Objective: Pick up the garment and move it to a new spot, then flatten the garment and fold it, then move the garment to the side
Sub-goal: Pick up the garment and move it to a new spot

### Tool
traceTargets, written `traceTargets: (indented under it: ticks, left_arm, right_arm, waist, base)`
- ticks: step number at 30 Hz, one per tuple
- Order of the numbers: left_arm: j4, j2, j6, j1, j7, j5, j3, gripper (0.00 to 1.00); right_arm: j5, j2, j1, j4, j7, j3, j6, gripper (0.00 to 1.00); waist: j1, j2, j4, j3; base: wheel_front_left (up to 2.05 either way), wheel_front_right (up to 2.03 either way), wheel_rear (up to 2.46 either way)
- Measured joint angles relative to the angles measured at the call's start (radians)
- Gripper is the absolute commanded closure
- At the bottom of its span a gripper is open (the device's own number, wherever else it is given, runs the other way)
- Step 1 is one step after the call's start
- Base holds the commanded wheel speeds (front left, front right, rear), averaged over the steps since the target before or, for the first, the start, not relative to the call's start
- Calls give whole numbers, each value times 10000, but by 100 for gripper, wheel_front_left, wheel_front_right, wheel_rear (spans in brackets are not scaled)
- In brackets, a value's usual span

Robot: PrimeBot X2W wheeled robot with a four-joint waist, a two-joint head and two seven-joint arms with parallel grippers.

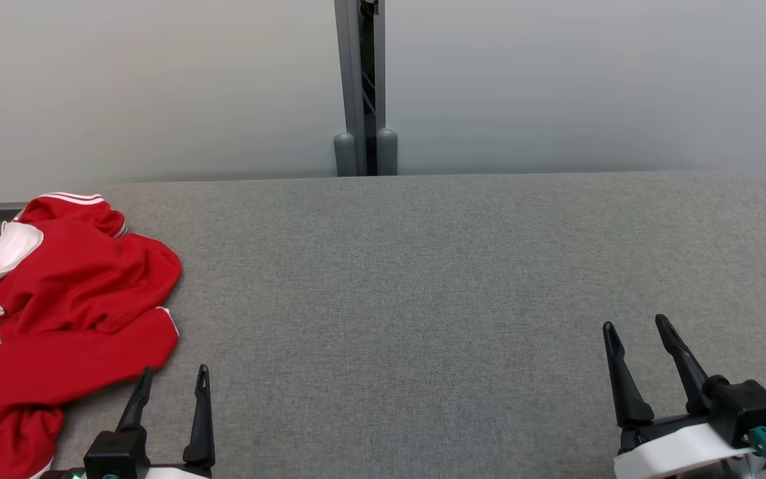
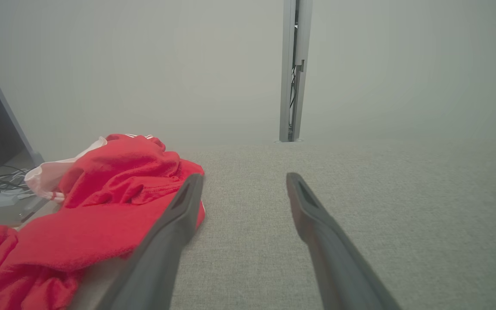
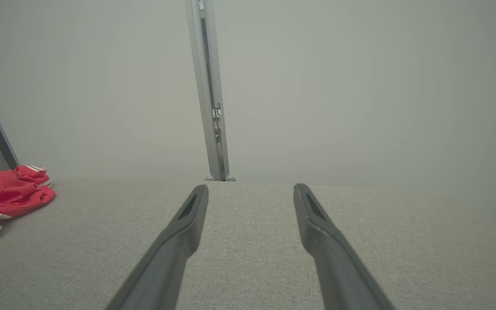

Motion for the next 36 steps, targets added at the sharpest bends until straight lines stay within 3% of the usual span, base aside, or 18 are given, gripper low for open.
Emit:
traceTargets:
  ticks: [16, 36]
  left_arm:
    - [-71, 159, 38, -21, 2, -111, -59, 0]
    - [-320, 422, 173, 56, 219, -355, -59, 0]
  right_arm:
    - [58, -6, 65, -173, 0, -50, -2, 0]
    - [314, -8, 104, -165, -2, 364, 2, 0]
  waist:
    - [0, 0, 748, 4]
    - [0, 0, 3941, 115]
  base:
    - [0, 0, 0]
    - [0, 0, 0]
